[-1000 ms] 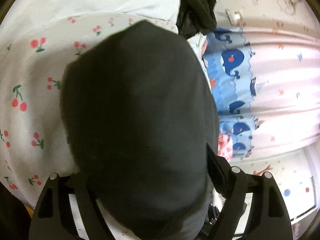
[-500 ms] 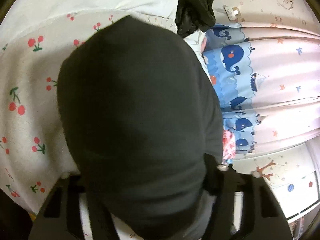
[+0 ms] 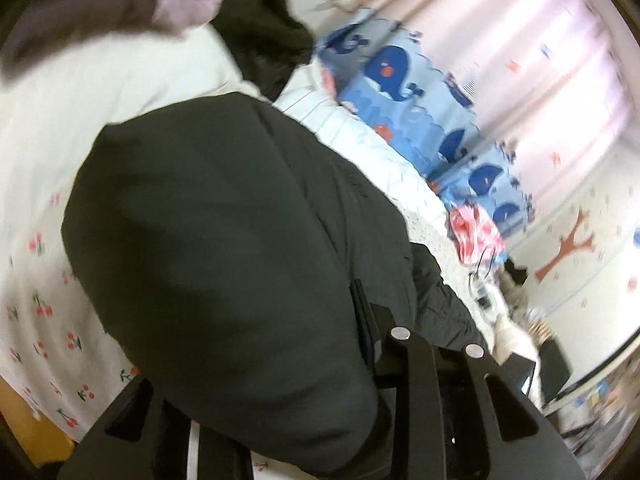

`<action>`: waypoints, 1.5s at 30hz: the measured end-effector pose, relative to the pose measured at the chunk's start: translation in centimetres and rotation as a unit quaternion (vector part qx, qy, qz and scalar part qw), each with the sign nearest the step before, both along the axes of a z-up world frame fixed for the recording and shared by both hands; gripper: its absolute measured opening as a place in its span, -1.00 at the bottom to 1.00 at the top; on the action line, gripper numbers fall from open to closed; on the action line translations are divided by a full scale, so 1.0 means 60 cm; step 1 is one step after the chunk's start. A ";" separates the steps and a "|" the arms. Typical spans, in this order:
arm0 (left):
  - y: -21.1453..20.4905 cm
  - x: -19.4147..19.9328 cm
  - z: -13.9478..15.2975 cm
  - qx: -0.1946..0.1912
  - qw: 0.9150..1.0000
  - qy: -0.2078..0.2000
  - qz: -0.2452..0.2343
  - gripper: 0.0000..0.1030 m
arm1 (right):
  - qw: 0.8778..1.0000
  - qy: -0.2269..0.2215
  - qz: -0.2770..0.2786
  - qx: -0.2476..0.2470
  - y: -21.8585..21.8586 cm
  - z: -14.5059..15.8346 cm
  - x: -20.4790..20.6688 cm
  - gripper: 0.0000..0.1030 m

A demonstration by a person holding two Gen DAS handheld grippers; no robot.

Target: Fold large clothes

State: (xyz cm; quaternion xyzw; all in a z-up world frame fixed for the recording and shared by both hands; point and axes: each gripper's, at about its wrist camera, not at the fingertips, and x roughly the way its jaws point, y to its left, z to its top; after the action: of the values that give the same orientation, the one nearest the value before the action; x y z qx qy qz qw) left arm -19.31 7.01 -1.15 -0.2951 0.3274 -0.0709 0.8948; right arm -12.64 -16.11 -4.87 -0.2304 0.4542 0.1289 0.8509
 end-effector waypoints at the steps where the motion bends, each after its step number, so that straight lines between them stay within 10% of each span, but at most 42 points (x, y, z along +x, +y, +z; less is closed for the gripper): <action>1: -0.006 0.001 0.012 0.011 1.000 -0.004 -0.004 -0.42 | 1.000 0.001 0.001 0.001 0.004 0.002 -0.004 0.79; 8: -0.093 0.011 0.091 0.092 0.994 -0.039 -0.043 -0.42 | 0.999 0.026 0.020 0.041 -0.018 0.013 -0.006 0.79; 11: -0.125 0.016 0.110 0.108 0.991 -0.049 -0.059 -0.42 | 0.989 0.056 0.047 0.131 -0.070 0.037 -0.004 0.81; 16: -0.195 0.020 0.133 0.145 0.983 -0.062 -0.091 -0.42 | 0.916 0.095 0.019 0.389 -0.235 0.077 -0.006 0.83; 21: -0.326 0.031 0.135 0.217 0.961 -0.071 -0.155 -0.42 | 0.831 0.069 -0.078 0.546 -0.448 0.092 -0.005 0.84; 27: -0.516 0.062 0.067 0.301 0.919 -0.043 -0.249 -0.42 | 0.792 0.010 -0.155 0.591 -0.615 0.130 -0.008 0.86; 31: -0.607 0.066 0.006 0.356 0.886 -0.029 -0.297 -0.32 | 0.821 -0.022 -0.151 0.550 -0.644 0.194 0.021 0.86; 35: -0.658 0.044 -0.011 0.390 0.854 -0.039 -0.342 -0.10 | 0.915 -0.012 -0.133 0.381 -0.550 0.228 0.071 0.86; 39: -0.640 0.016 0.003 0.390 0.839 -0.038 -0.377 0.01 | 0.962 0.038 -0.169 0.212 -0.470 0.125 0.129 0.86; 42: -0.578 -0.017 0.047 0.334 0.844 -0.029 -0.419 0.02 | 0.955 0.092 -0.191 0.208 -0.474 0.033 0.142 0.86; 45: -0.453 -0.013 0.110 0.172 0.888 -0.005 -0.427 0.09 | 0.944 0.088 -0.210 0.237 -0.496 0.016 0.123 0.86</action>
State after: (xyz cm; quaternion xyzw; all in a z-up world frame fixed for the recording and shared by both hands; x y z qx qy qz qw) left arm -20.12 -20.19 5.47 0.0321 0.4248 -0.3902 0.8163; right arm -5.25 -45.88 -3.90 0.0910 0.5217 0.0711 0.8453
